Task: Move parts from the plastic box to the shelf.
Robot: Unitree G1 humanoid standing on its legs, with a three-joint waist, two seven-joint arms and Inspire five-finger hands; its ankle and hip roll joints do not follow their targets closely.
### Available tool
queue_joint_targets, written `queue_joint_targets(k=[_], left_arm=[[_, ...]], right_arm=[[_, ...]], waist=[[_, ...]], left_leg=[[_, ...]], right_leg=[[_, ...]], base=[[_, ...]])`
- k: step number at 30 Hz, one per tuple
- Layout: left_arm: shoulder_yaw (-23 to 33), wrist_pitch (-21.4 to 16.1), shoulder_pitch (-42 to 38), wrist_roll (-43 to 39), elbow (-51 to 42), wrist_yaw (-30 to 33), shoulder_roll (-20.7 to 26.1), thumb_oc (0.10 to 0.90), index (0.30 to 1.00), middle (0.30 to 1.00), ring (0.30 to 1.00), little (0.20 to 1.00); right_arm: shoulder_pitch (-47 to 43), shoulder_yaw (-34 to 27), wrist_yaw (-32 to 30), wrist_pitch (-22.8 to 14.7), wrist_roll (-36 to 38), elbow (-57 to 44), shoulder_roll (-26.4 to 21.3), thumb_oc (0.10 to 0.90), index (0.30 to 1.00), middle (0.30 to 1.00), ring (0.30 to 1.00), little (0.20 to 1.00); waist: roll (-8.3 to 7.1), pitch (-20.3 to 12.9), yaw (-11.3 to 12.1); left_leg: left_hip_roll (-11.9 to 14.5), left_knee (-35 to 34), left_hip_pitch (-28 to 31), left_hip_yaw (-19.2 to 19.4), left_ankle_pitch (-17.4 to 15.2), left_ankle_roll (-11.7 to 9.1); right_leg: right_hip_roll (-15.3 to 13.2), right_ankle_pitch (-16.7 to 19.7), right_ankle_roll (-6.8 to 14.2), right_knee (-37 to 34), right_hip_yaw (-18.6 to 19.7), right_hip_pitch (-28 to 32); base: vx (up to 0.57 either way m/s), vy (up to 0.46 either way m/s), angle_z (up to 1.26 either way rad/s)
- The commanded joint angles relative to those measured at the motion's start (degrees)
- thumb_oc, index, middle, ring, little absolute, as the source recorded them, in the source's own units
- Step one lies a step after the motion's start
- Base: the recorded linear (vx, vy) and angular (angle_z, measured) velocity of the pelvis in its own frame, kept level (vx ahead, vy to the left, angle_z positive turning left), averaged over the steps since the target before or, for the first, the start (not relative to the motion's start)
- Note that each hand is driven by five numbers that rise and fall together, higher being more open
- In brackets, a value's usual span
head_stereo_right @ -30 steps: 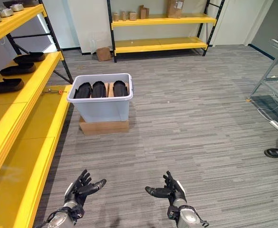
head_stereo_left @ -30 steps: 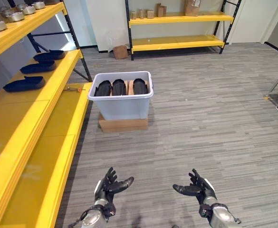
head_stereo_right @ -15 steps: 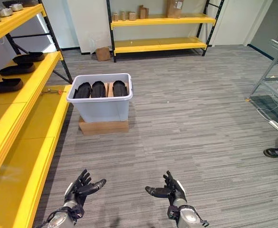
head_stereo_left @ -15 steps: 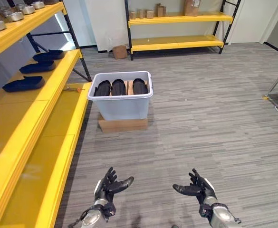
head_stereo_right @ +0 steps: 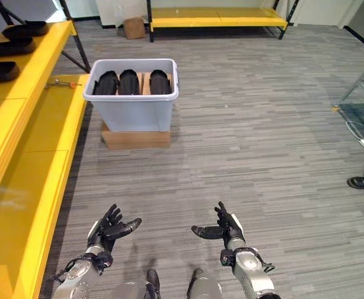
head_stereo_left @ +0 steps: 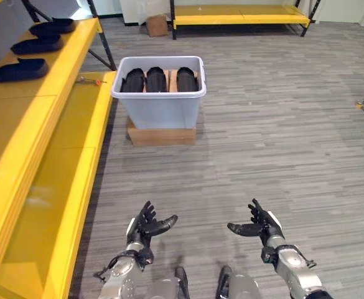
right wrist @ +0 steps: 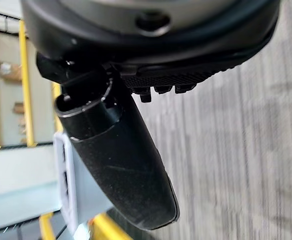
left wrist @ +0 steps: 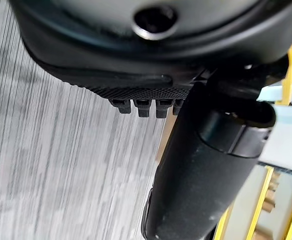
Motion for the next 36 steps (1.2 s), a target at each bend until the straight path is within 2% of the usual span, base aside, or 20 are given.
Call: queue_joint_targets(k=[1,2,4,5,6,11,15,17,18,20,21,24,25,26,27,28,29,32,35,36], left_arm=[[0.04,-4.64,-1.62,3.19,-6.26,0.25,3.12,0.9,1.0,1.0,1.0,1.0],[0.03,-4.63,-1.6,3.2,-6.28,0.25,3.12,0.9,1.0,1.0,1.0,1.0],[0.59,-4.88,-1.57,2.68,-6.28,0.1,2.74,0.9,1.0,1.0,1.0,1.0],[0.78,-4.95,-1.43,2.73,-6.23,-0.03,2.65,0.9,1.0,1.0,1.0,1.0],[0.49,-4.83,-1.52,2.29,-6.3,-0.12,2.09,0.9,1.0,1.0,1.0,1.0],[-0.63,-5.18,-2.68,1.97,-6.58,0.26,1.96,0.9,1.0,1.0,1.0,1.0],[-0.58,-5.33,-3.1,2.16,-7.21,0.37,2.29,0.9,1.0,1.0,1.0,1.0],[-0.12,-5.55,-2.83,1.76,-7.92,0.52,2.37,0.9,1.0,1.0,1.0,1.0],[-0.09,-5.62,-2.61,1.59,-8.17,0.45,2.39,0.9,1.0,1.0,1.0,1.0],[-0.44,-5.56,-2.37,1.07,-8.36,0.13,2.43,0.9,1.0,1.0,1.0,1.0],[-0.72,-5.49,-2.46,0.75,-8.61,-0.07,2.57,0.9,1.0,1.0,1.0,1.0],[-1.38,-5.31,-2.23,0.78,-8.57,-0.31,2.95,0.9,1.0,1.0,1.0,1.0],[-1.08,-5.19,-0.94,1.5,-8.73,-0.31,3.9,0.9,1.0,1.0,1.0,1.0],[-0.84,-5.14,-0.64,1.83,-8.83,-0.25,4.08,0.9,1.0,1.0,1.0,1.0],[-0.83,-5.13,-0.57,1.85,-8.86,-0.24,4.08,0.9,1.0,1.0,1.0,1.0],[-0.52,-5.03,-0.34,1.99,-9.15,-0.26,4.23,0.9,1.0,1.0,1.0,1.0],[-0.15,-5.0,-0.27,2.19,-9.19,-0.06,4.33,0.9,1.0,1.0,1.0,1.0],[0.79,-5.04,-0.12,2.44,-9.38,-0.57,4.92,0.9,1.0,1.0,1.0,1.0],[0.99,-5.08,-0.08,3.56,-9.21,-0.82,6.09,0.9,1.0,1.0,1.0,1.0],[0.98,-5.09,-0.09,3.55,-9.2,-0.82,6.1,0.9,1.0,1.0,1.0,1.0]], right_arm=[[-2.4,-0.08,0.2,-5.28,-0.71,-4.46,0.48,0.9,1.0,1.0,1.0,1.0],[-2.37,-0.08,0.19,-5.26,-0.71,-4.49,0.47,0.9,1.0,1.0,1.0,1.0],[-3.3,0.54,-0.05,-5.45,0.24,-4.33,-0.23,0.9,1.0,1.0,1.0,1.0],[-3.48,0.61,-0.18,-5.51,0.03,-4.39,-0.49,0.9,1.0,1.0,1.0,1.0],[-3.3,0.66,-0.43,-5.44,-0.25,-4.48,-0.88,0.9,1.0,1.0,1.0,1.0],[-3.47,0.67,-0.26,-5.72,0.89,-3.86,-1.63,0.9,1.0,1.0,1.0,1.0],[-3.15,0.39,-0.55,-5.72,-0.99,-3.54,-2.36,0.9,1.0,1.0,1.0,1.0],[-2.85,0.17,-0.73,-5.93,-0.7,-2.59,-2.44,0.9,1.0,1.0,1.0,1.0],[-2.85,-0.03,-0.54,-6.06,-0.05,-2.78,-2.62,0.9,1.0,1.0,1.0,1.0],[-2.28,-0.53,-0.42,-6.28,-0.01,-3.59,-3.4,0.9,1.0,1.0,1.0,1.0],[-2.54,-0.82,-0.73,-6.5,0.07,-3.56,-3.85,0.9,1.0,1.0,1.0,1.0],[-3.29,-1.21,-1.36,-7.1,0.92,-3.8,-4.28,0.9,1.0,1.0,1.0,1.0],[-2.99,-1.19,-1.41,-7.28,0.64,-3.96,-4.2,0.9,1.0,1.0,1.0,1.0],[-2.9,-1.04,-1.41,-7.26,0.43,-3.74,-4.08,0.9,1.0,1.0,1.0,1.0],[-2.86,-1.0,-1.41,-7.27,0.43,-3.73,-4.08,0.9,1.0,1.0,1.0,1.0],[-2.67,-0.97,-1.31,-7.19,0.31,-3.47,-3.97,0.9,1.0,1.0,1.0,1.0],[-2.18,-1.0,-1.09,-7.01,0.4,-3.16,-3.73,0.9,1.0,1.0,1.0,1.0],[-1.81,-0.82,-0.02,-6.27,-0.34,-3.11,-2.83,0.9,1.0,1.0,1.0,1.0],[-1.5,-0.88,0.7,-5.72,-1.29,-2.85,-1.77,0.9,1.0,1.0,1.0,1.0],[-1.5,-0.89,0.7,-5.72,-1.29,-2.84,-1.75,0.9,1.0,1.0,1.0,1.0]], waist=[[0.45,-2.18,-0.18],[0.42,-2.18,-0.16],[-0.6,-1.72,-1.11],[-1.13,-1.8,-0.95],[-1.42,-1.73,-1.83],[-1.5,-4.21,-2.5],[-1.71,-4.34,-2.64],[-2.02,-4.43,-1.99],[-2.53,-4.25,-1.61],[-3.0,-2.86,-0.57],[-3.25,-1.99,0.01],[-3.81,-0.61,1.33],[-3.84,-0.61,2.48],[-3.45,-0.62,3.12],[-3.47,-0.4,3.21],[-3.28,-0.52,3.57],[-3.12,-0.62,3.88],[-3.14,-1.94,4.26],[-3.82,-3.01,4.63],[-3.84,-3.0,4.64]], left_leg=[[6.29,1.38,3.58,-2.43,-3.63,-2.85],[6.26,1.38,3.63,-2.4,-3.66,-2.83],[2.58,-1.36,8.47,-1.87,-5.51,-2.33],[1.82,-1.72,9.54,-1.52,-6.38,-2.34],[1.67,-1.75,11.43,-1.98,-7.83,-3.22],[6.2,-2.6,12.65,-3.0,-7.85,-5.68],[7.45,-3.92,13.19,-3.13,-7.65,-6.24],[10.37,1.92,10.84,-3.03,-3.62,-8.43],[10.57,7.92,7.85,-4.26,-0.6,-9.17],[10.36,14.12,3.3,-6.41,4.47,-10.4],[10.57,13.89,0.93,-6.57,5.78,-10.49],[11.47,10.79,-5.84,-6.25,3.22,-9.59],[13.81,2.22,-9.16,-6.03,8.17,-10.24],[14.87,-1.19,-10.16,-6.52,11.66,-11.03],[14.94,-1.44,-9.65,-6.44,11.65,-11.2],[15.35,-3.06,-10.16,-6.82,13.45,-11.55],[15.43,-3.76,-10.3,-6.85,14.11,-11.65],[12.58,-6.57,-7.02,-6.56,11.42,-10.03],[10.41,-2.97,-7.55,-4.61,8.0,-8.15],[10.39,-2.83,-7.6,-4.61,7.9,-8.12]], right_leg=[[-3.49,12.91,6.22,2.42,4.51,-3.14],[-3.53,12.86,6.24,2.49,4.56,-3.16],[-2.59,14.69,5.49,-7.77,2.51,-5.59],[-3.88,15.85,5.51,-11.3,0.85,-5.66],[-3.12,16.36,5.61,-15.19,1.03,-5.87],[0.75,11.88,3.67,-13.92,-1.07,-4.72],[1.83,10.73,3.33,-13.0,-1.13,-5.46],[4.93,8.84,1.25,-15.78,-1.18,-2.49],[6.06,8.74,0.17,-17.79,-1.06,-0.92],[6.84,7.96,-1.39,-19.39,-1.77,1.08],[6.87,7.45,-1.67,-20.03,-2.21,1.75],[7.02,6.66,-1.42,-21.4,-2.27,3.39],[7.82,5.98,-0.98,-22.56,-1.17,5.48],[8.49,5.47,-0.75,-23.26,-0.68,6.73],[8.56,5.31,-0.81,-23.25,-0.61,7.07],[8.61,5.17,-0.78,-23.22,-0.5,7.61],[8.5,4.61,-0.55,-22.94,-0.1,8.45],[7.41,3.84,0.49,-21.48,0.56,9.24],[4.94,2.63,2.03,-19.18,0.3,9.92],[4.89,2.57,2.07,-19.09,0.31,9.89]], base=[[0.09,0.135,-0.08],[0.22,0.121,-0.08],[0.32,0.044,-0.28],[0.44,-0.086,-0.35],[0.37,-0.122,-0.15],[0.29,-0.192,0.52],[0.1,-0.097,0.23],[0.16,-0.248,-0.03],[0.08,-0.212,-0.12],[0.02,-0.148,-0.35],[-0.01,-0.079,-0.43],[0.09,0.03,0.08],[0.28,0.169,0.17],[0.25,0.149,0.04],[0.15,0.087,-0.16],[0.16,0.085,-0.28],[0.22,0.153,-0.41],[0.28,0.212,-0.54],[0.22,0.198,-0.17],[0.2,0.196,0.17]])
